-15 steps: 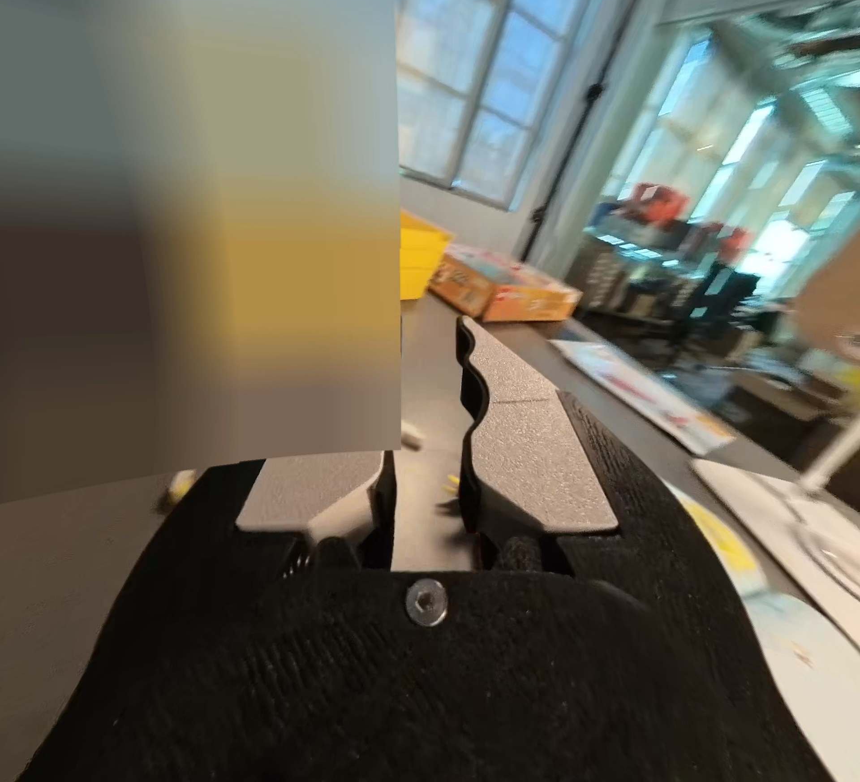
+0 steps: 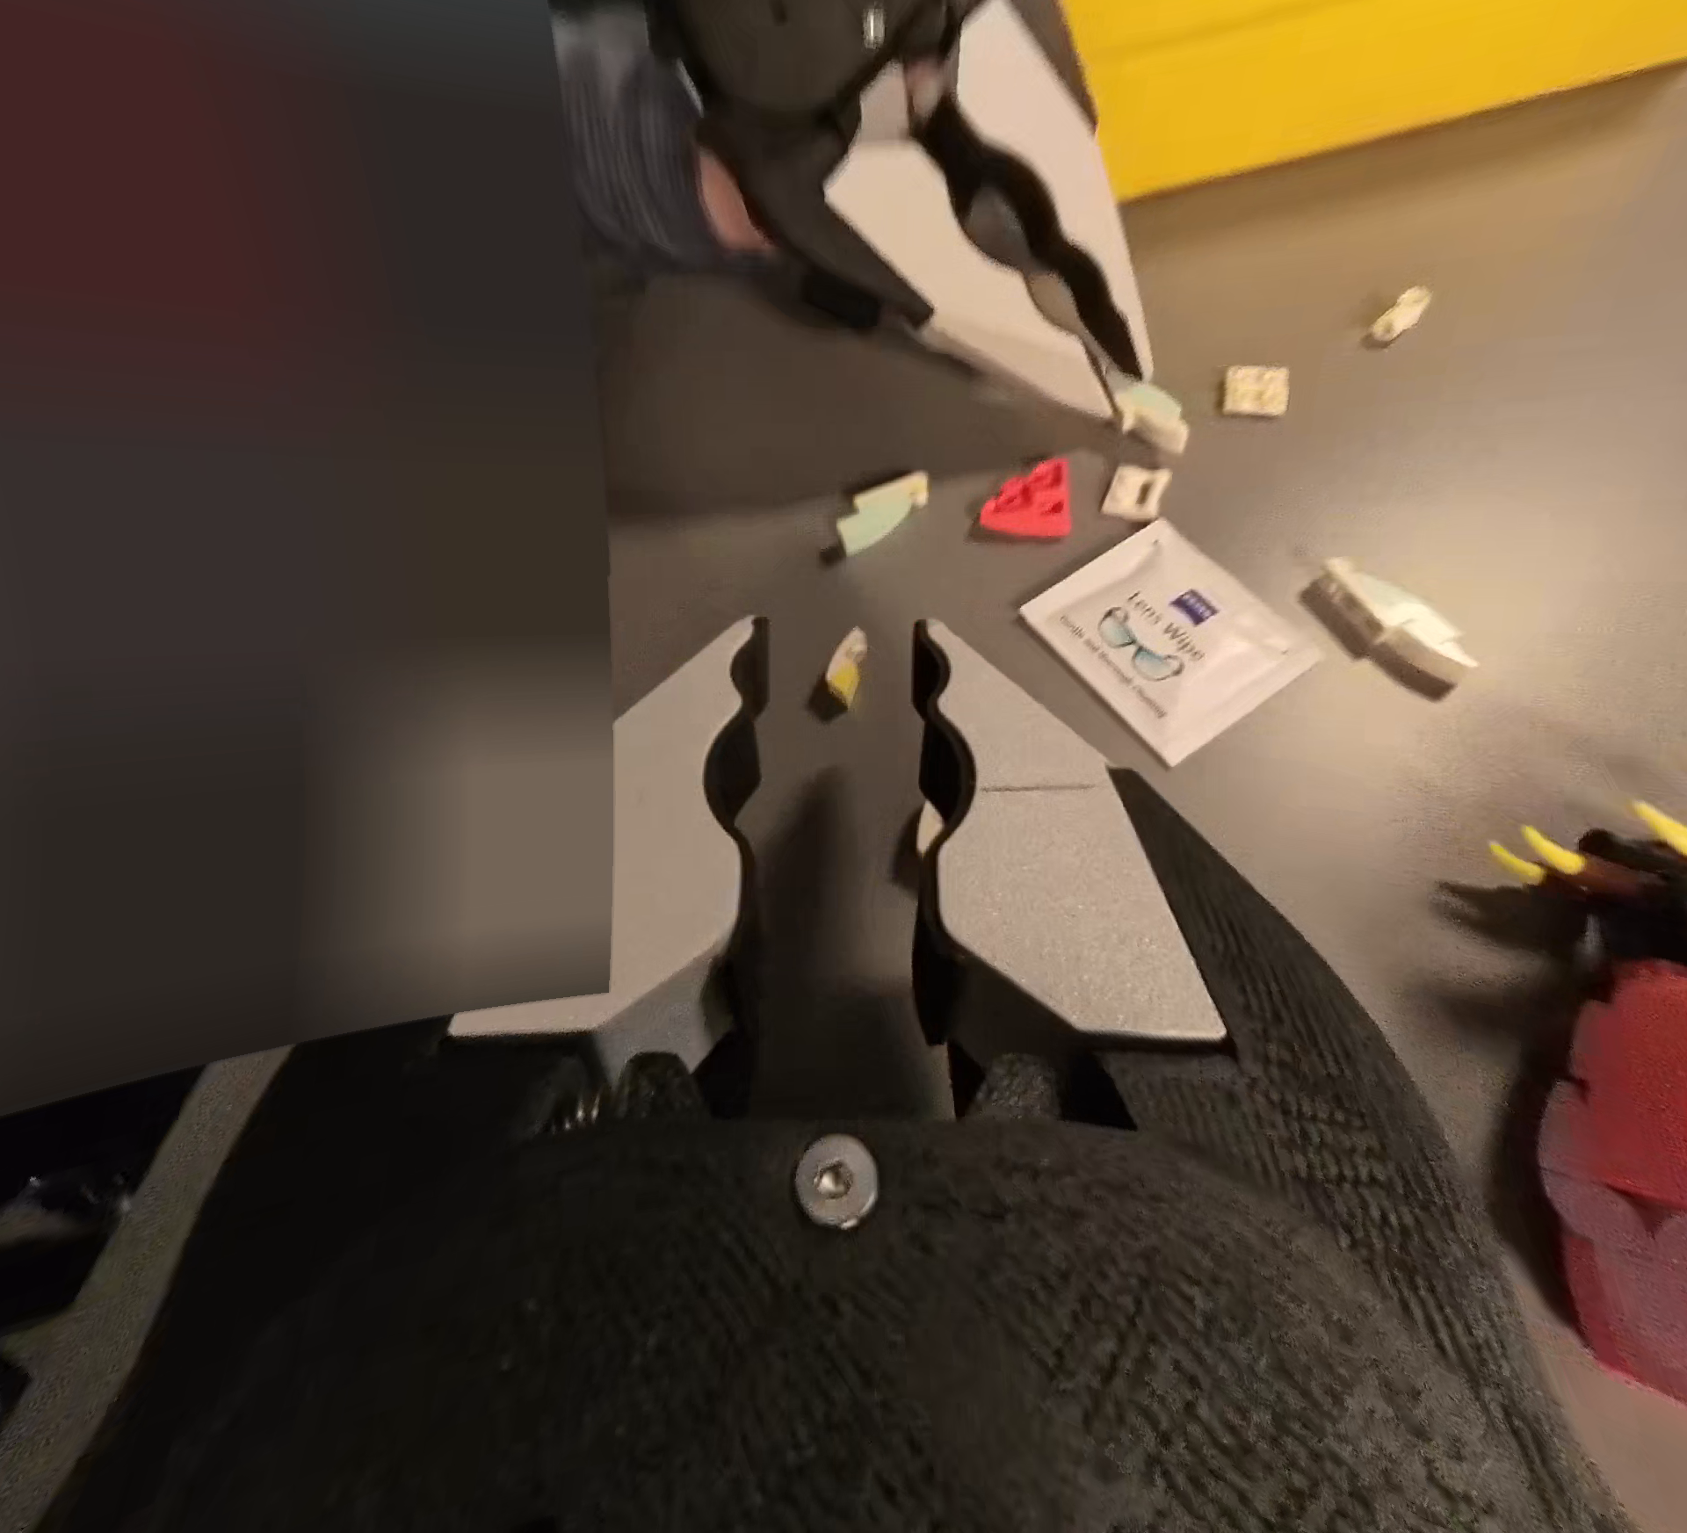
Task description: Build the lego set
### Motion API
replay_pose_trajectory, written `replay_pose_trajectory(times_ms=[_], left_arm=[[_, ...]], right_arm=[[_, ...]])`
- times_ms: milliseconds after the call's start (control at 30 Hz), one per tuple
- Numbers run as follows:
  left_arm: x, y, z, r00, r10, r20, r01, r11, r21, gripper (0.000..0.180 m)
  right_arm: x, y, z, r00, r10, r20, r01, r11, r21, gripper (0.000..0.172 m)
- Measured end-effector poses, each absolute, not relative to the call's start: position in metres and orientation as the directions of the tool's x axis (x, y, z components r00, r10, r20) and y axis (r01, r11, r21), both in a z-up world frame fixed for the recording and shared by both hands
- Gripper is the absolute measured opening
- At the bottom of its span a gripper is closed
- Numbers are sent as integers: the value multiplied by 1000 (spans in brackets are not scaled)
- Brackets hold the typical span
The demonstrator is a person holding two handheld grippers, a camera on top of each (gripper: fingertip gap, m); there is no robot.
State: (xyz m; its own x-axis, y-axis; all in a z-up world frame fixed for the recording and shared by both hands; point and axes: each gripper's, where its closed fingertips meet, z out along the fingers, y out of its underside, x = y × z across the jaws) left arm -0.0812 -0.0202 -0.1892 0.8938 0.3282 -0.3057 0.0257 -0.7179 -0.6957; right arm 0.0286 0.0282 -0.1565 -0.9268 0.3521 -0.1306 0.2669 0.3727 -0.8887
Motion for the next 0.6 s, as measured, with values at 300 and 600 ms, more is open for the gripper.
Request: replay_pose_trajectory(times_ms=[300, 600], left_arm=[[-22, -24, -170, 934, 119, -337, -179, -662, -728, 8], [9, -20, -175, 962, -2, -274, -208, -658, -724, 8]], right_arm=[[31, 18, -192, -925, 378, -44, 274, 583, -765, 23], [25, 22, -193, -905, 423, -42, 304, 575, -760, 11]])
